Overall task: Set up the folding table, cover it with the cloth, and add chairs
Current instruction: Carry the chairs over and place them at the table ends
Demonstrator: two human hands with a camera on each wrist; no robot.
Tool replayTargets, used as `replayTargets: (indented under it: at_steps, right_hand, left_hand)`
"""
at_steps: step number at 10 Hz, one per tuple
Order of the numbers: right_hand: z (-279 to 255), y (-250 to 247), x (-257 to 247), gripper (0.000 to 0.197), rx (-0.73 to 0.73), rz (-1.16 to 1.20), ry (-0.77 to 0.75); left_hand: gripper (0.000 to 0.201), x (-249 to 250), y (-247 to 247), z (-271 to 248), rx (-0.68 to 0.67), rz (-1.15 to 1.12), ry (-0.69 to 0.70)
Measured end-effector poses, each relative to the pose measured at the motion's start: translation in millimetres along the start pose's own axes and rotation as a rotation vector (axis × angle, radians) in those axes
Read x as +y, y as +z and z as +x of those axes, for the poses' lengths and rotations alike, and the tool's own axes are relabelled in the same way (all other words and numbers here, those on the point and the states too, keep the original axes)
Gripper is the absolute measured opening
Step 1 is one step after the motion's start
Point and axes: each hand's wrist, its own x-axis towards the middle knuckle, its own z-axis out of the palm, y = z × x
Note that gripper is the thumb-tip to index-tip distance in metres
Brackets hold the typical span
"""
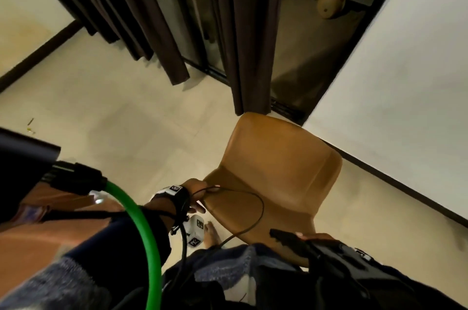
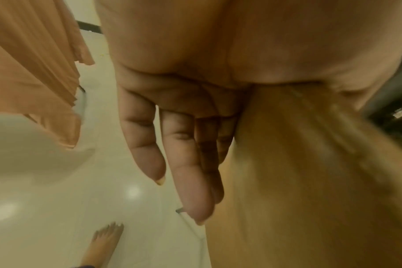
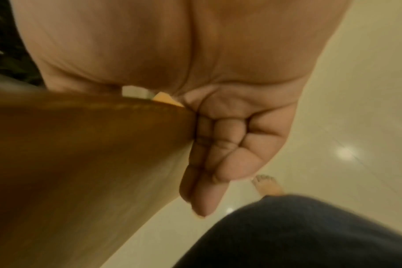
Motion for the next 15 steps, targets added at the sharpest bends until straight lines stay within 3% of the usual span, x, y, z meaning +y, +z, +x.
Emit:
replayTargets:
  at_steps: [1,2,3,4,6,7,8,11,13,14,15]
  right_hand:
    - [-30.5,-33.5,-44.8,0.057,-0.044,-0.016,-0.194]
    - [-29.0,-56.5,-89.6,0.044,0.0,0.067,-0.246]
    - [-73.1,28.5,-240.5,0.029,0.234,0.122,-0.244]
    - [-86.3,66.0,-320.3,0.025,0.116,0.195,-0.253]
    - [-56.1,190.1,-441.2,0.022,0.084,-0.038,-0.382]
    - [-49.9,263.0,-488.5,0.025,0.093,-0.191,-0.431]
    - [-47.1,339.0,-535.0,0.041,0.02,-0.305,-0.519]
    - [-30.2,524.6,-627.4,0.03,-0.077,-0.766,-0.576]
    - [15.9,603.5,-716.0,0.033,-0.086,-0.943,-0.623]
    - [47.5,646.5,-763.3,0.034,-0.151,-1.048,-0.631]
    - [65.6,688.3,-807.1,0.034,-0.216,-1.134,-0.642]
  left_hand:
    - [0.029,7.0,-0.2,-8.7,-0.01,-0.172,0.034]
    - [0.021,5.7,-34.4,0.4,0.025,-0.263,0.113]
    - [0.013,4.2,-61.1,3.1,0.083,-0.378,0.166]
    - [0.012,-9.5,-106.0,10.2,0.12,-0.525,0.202]
    - [0.019,-92.6,-219.6,15.2,0.228,-0.806,0.211]
    - [0.004,-138.3,-259.3,5.0,0.247,-0.95,0.195]
    - [0.01,-185.3,-290.1,6.1,0.294,-1.065,0.145]
    - [0.032,-283.6,-335.9,17.4,0.413,-1.307,-0.044]
    - [0.049,-284.8,-354.8,29.5,0.188,-1.152,-0.146]
    - [0.075,-282.1,-363.2,36.8,0.126,-1.094,-0.197]
    - [0.074,-246.7,-375.0,33.7,0.093,-1.134,-0.268]
